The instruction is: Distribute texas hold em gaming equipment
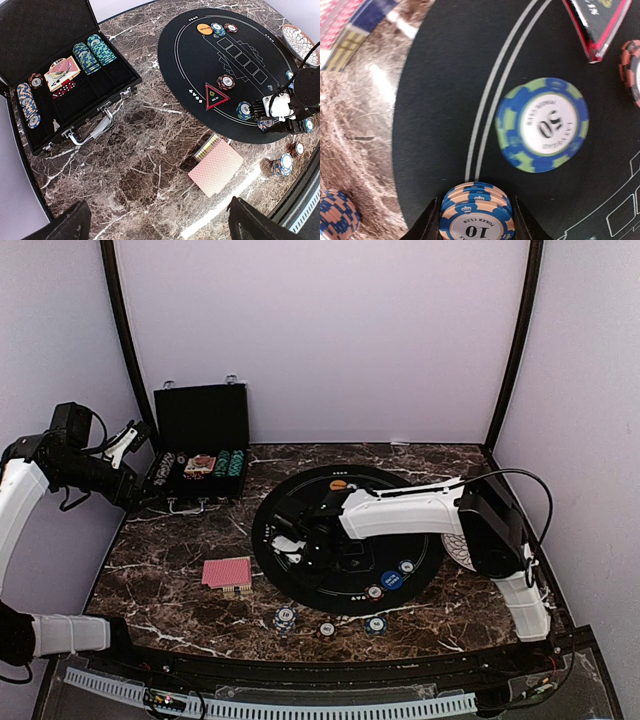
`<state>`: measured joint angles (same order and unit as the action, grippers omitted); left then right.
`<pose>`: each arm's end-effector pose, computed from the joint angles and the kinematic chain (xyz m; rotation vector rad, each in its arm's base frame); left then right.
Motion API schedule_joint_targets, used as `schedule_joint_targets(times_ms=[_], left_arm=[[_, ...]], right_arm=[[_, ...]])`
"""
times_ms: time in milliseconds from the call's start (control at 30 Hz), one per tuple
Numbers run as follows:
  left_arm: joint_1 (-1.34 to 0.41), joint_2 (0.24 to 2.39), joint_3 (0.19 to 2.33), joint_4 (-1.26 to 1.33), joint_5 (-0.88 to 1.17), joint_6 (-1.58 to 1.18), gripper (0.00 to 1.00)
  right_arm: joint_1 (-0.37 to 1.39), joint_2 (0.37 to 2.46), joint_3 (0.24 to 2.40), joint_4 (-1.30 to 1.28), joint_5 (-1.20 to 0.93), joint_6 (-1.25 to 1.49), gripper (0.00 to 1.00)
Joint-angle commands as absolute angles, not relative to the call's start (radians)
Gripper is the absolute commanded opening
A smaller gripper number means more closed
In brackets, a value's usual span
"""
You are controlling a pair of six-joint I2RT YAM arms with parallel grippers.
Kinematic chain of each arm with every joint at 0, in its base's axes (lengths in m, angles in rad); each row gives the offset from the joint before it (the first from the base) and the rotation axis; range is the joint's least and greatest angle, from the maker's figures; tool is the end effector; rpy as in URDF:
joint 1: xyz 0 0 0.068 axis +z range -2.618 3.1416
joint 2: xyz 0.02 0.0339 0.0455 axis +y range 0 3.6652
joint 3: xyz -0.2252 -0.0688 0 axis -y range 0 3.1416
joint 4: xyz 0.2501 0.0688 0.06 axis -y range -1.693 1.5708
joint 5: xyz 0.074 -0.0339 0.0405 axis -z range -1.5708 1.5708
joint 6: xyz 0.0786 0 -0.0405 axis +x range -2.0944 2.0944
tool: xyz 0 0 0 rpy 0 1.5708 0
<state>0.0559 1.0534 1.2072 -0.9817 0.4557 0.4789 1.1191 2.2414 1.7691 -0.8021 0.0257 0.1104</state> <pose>0.2459 -0.0209 0.3003 0.6859 2.2051 -0.2776 0.2002 0.4081 0.0837 -1.3853 2.5213 0.2175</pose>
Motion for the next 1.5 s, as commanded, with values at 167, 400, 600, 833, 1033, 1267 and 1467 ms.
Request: schedule_joint_targets(times_ms=[167,400,600,833,1033,1267,1467], left_arm=[[0.051,1.046,1.197,-0.976,0.474,0.484,0.99],[0.052,1.047,1.197,-0.977,0.471,0.484,0.99],[0.052,1.039,1.199,-0.984,0.474,0.483,0.99],[0.051,1.032,1.201,-0.987,0.471,0.486,0.99],[0.051,1.033,1.213,-0.989,0.477,0.486,0.99],[0.051,1.030,1.210,-0.995,0.485,0.491,0.99],[0.051,1.032,1.218,-1.006,0.493,0.499,0.99]], right_arm=[[1.154,2.237,1.760,-0.802,-0.025,0.130,0.28],[1.152,2.195,1.784,-0.838,0.040,0.136,0.62],[1.151,2.124,1.795,-0.878,0.070,0.141,0.63],[1.177,2.026,1.800,-0.937,0.104,0.142,0.64],[1.252,2.005,1.796,-0.984,0.052,0.124,0.74],[1.310,2.030,1.781,-0.929,-0.036,0.068,0.86],[1.312,2.087,1.804,-0.906,-0.050,0.039,0.88]])
